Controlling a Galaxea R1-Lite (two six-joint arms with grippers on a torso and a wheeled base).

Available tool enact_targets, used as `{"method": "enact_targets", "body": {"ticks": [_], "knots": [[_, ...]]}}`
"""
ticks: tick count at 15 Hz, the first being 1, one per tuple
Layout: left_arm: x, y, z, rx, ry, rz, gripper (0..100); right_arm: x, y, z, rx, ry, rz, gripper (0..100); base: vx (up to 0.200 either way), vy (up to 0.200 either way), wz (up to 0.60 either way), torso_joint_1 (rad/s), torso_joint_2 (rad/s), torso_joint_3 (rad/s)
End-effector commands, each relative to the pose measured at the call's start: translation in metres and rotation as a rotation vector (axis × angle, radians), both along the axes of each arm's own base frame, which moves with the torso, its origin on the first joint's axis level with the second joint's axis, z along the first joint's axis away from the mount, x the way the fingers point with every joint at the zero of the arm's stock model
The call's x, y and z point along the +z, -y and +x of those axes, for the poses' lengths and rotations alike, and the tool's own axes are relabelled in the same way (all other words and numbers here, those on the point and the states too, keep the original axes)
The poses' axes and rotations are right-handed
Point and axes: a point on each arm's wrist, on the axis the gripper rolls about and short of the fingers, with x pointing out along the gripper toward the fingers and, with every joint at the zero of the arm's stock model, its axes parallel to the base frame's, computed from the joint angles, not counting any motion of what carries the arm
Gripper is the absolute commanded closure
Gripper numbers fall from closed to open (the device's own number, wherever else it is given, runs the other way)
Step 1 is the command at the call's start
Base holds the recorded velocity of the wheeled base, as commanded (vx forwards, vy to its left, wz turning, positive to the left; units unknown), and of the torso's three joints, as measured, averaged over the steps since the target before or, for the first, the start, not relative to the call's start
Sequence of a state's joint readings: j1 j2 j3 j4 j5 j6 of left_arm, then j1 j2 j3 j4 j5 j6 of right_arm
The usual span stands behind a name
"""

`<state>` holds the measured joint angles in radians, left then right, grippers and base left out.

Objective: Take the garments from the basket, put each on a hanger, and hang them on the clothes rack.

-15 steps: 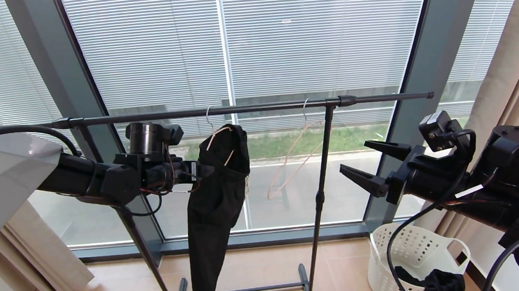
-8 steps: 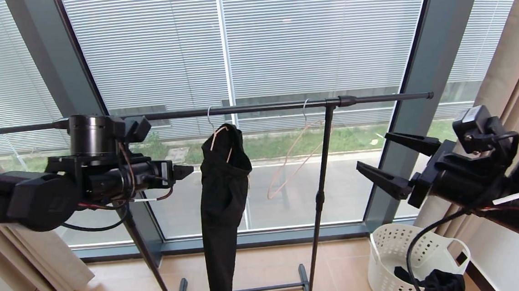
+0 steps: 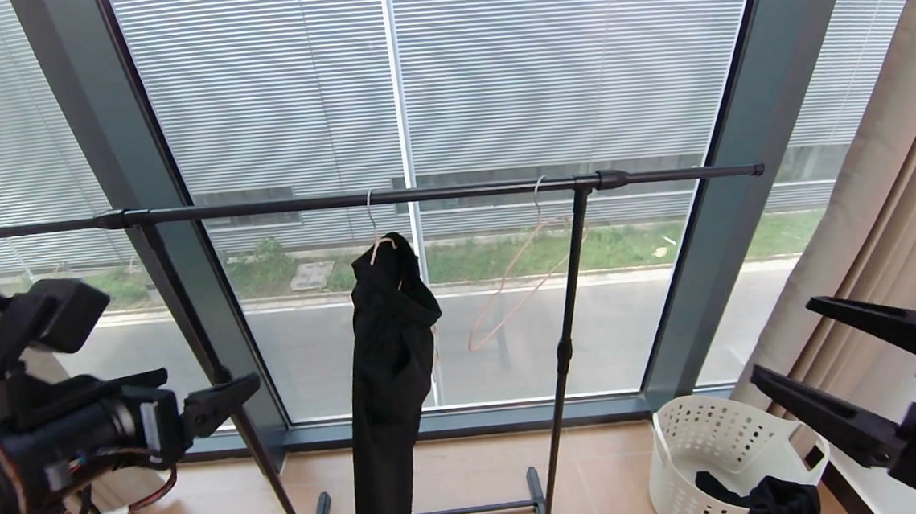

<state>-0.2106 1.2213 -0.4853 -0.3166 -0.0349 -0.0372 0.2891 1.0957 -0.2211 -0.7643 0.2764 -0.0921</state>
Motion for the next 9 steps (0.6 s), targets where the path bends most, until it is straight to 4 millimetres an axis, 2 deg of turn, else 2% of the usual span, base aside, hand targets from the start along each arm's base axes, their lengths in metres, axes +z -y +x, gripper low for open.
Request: {"method": "enact_targets", "body": {"ticks": [1,2,3,5,7,9], "knots": [[-0.018,-0.016,-0.074,0.001,0.106,-0.025,0,0.000,0.017,-0.053,-0.056,0.041,0.010,0,0.000,0.000,0.00,0.000,0.00,0.000],[-0.031,-0.021,-0.098,0.007,0.137,-0.034,0,-0.008,0.025,-0.077,-0.076,0.052,0.012,0,0.000,0.000,0.00,0.000,0.00,0.000],[-0.045,-0.024,-0.113,0.007,0.143,-0.037,0,-0.019,0.030,-0.093,-0.090,0.025,0.000,0,0.000,0.000,0.00,0.000,0.00,0.000],[-0.065,-0.028,-0.132,0.006,0.162,-0.042,0,-0.041,0.035,-0.107,-0.155,-0.053,-0.034,0,0.000,0.000,0.00,0.000,0.00,0.000],[-0.077,-0.031,-0.146,0.010,0.188,-0.047,0,-0.069,0.041,-0.119,-0.238,-0.045,-0.044,0,0.000,0.000,0.00,0.000,0.00,0.000],[-0.084,-0.034,-0.159,0.013,0.197,-0.048,0,-0.077,0.045,-0.128,-0.318,0.020,-0.026,0,0.000,0.000,0.00,0.000,0.00,0.000]]}}
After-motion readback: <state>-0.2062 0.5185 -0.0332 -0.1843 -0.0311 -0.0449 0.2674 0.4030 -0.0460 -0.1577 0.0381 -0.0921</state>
